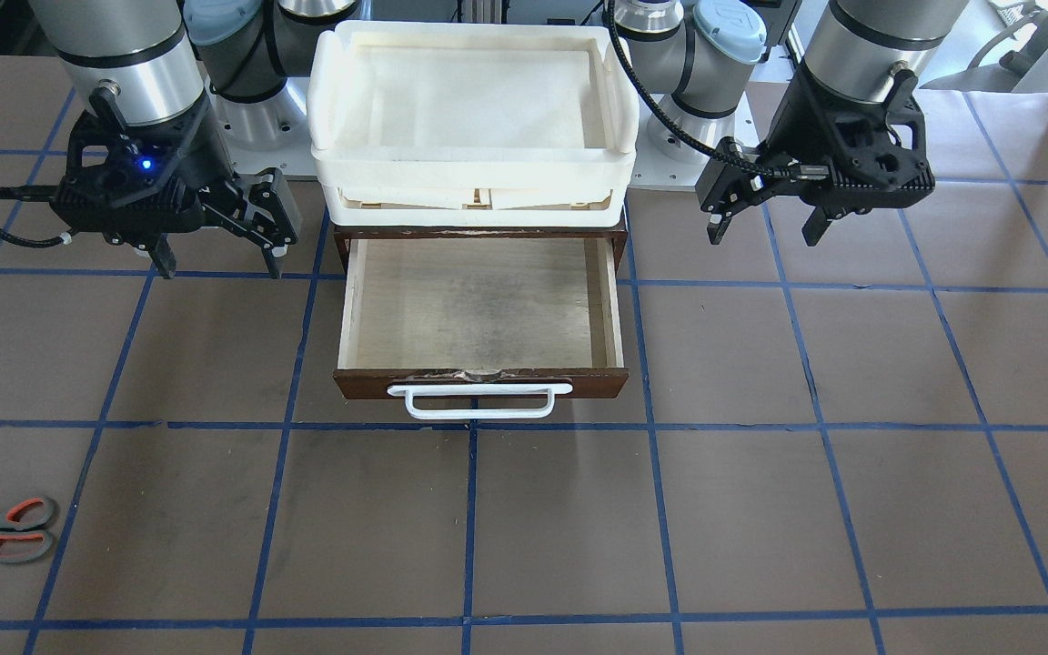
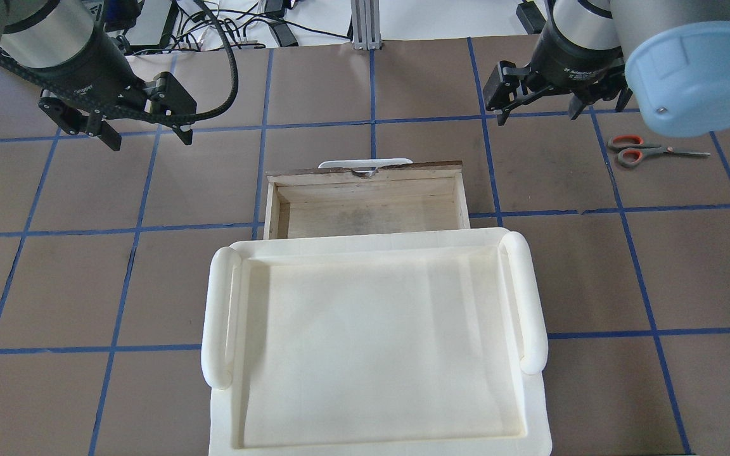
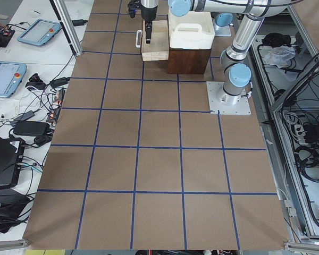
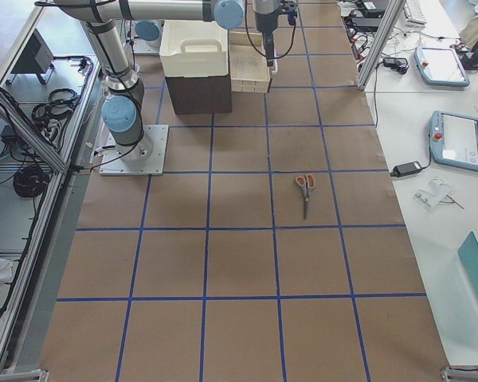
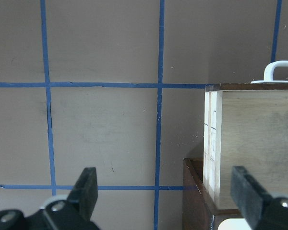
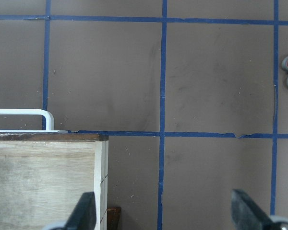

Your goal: Put scissors in drawer and close it

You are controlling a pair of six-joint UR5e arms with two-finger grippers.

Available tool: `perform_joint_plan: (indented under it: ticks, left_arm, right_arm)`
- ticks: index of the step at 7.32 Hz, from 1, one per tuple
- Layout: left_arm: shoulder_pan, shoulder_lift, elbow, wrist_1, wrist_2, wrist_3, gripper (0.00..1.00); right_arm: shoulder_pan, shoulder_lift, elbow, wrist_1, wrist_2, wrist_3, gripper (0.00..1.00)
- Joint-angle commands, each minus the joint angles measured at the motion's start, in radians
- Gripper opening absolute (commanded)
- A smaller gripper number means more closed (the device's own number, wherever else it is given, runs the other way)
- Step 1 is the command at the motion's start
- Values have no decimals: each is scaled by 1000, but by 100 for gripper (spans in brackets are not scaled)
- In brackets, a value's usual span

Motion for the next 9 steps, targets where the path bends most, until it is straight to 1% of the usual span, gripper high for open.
perform_joint_plan:
  ticks: [1, 3, 4, 7, 8, 9]
  left_arm:
    - [-1, 0, -1, 2, 0, -3, 100]
    - [-1, 1, -1, 2, 1, -3, 100]
    - [1, 1, -1, 0, 1, -1, 100]
    - [1, 1, -1, -3, 3, -1, 100]
    - [1, 1, -1, -3, 3, 0, 100]
    - [1, 1, -1, -3, 3, 3, 100]
  right_arm:
    - [1, 0, 1, -2, 0, -1, 100]
    - [1, 3, 2, 3, 13, -10, 100]
    - [1, 9, 2, -3, 75, -41, 100]
    - [-30, 12, 5, 4, 74, -105, 100]
    - [-69, 20, 7, -3, 79, -251, 100]
    - [-146, 46, 7, 0, 80, -391, 100]
